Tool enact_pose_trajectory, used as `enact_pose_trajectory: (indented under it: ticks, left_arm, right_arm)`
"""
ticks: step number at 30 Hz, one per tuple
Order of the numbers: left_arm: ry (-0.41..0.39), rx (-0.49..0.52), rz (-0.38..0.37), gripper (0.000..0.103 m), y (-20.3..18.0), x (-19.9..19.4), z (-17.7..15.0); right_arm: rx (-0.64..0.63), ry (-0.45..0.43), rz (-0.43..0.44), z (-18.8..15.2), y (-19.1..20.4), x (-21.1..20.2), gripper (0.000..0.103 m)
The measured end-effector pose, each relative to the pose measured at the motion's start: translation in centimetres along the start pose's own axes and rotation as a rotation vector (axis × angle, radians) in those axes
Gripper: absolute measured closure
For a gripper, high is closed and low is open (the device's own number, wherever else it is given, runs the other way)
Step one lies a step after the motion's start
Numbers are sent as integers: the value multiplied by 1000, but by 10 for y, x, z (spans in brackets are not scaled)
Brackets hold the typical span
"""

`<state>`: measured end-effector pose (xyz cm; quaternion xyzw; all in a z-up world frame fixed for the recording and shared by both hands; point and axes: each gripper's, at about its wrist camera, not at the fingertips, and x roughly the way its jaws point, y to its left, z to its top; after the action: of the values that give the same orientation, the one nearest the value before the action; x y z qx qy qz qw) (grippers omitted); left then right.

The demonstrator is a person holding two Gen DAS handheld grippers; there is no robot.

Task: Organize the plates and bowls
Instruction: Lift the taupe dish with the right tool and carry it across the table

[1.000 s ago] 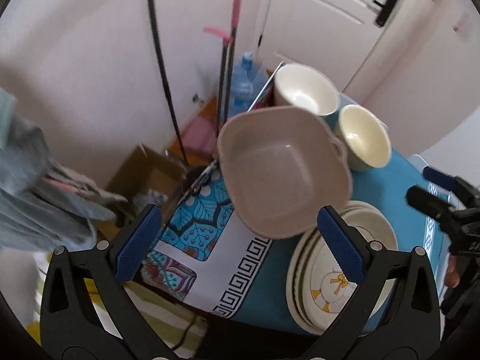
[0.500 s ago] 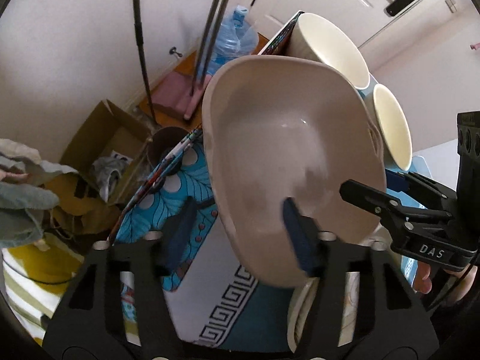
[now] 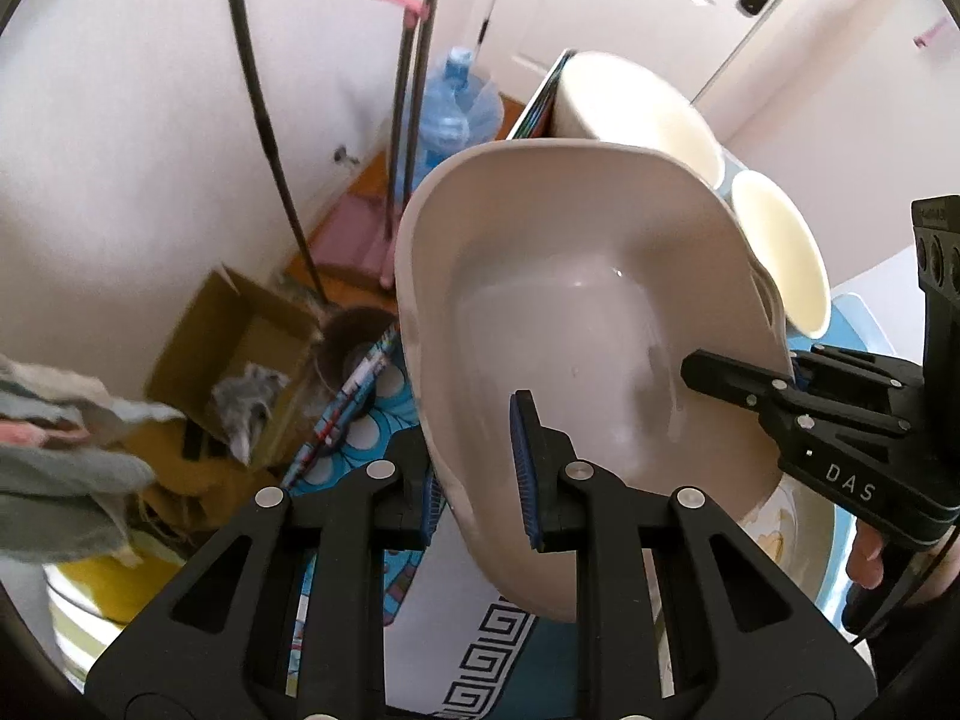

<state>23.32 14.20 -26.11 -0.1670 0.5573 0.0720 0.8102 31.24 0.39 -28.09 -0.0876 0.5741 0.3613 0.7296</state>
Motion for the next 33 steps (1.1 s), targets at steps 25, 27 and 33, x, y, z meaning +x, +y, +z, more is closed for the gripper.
enact_pose_trajectory:
  ticks: [25, 27, 33]
  left_arm:
    - [20, 487, -245, 85, -291, -65, -92]
    - [52, 515, -263, 85, -313, -53, -106]
    - [116, 570, -281, 85, -358, -14, -145]
  right_arm:
    - [461, -270, -271, -236, -115, -243, 91]
    - [503, -265, -284, -258, -128, -245, 91]
    - [590, -248, -284, -313, -167, -229, 91]
